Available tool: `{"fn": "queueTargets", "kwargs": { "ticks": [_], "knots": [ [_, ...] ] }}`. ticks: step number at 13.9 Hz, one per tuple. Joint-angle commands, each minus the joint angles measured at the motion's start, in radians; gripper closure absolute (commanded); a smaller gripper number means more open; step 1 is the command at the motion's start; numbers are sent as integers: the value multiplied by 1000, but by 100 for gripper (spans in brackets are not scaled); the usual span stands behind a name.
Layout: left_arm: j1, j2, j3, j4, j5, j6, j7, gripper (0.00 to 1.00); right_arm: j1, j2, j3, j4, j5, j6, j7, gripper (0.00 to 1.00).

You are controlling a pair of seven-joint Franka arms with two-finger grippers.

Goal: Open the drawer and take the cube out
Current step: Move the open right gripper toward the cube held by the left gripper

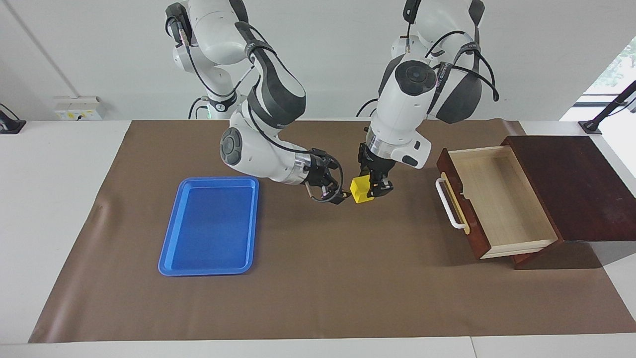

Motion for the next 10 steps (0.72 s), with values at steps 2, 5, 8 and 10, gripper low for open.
{"fn": "queueTargets", "kwargs": {
  "ticks": [2,5,8,10],
  "knots": [
    [-5,-5,3,-13,0,17,-17,100,-16,54,0,74,5,-4,21,0],
    [-5,-5,3,-13,0,16,-17,100,-11,68,0,83,5,7,21,0],
    [-5,-5,3,-14,0,17,-17,100,-16,88,0,129,7,4,24,0],
    [-5,-5,3,-14,0,17,-17,100,-16,100,-2,152,7,6,27,0]
  ]
}}
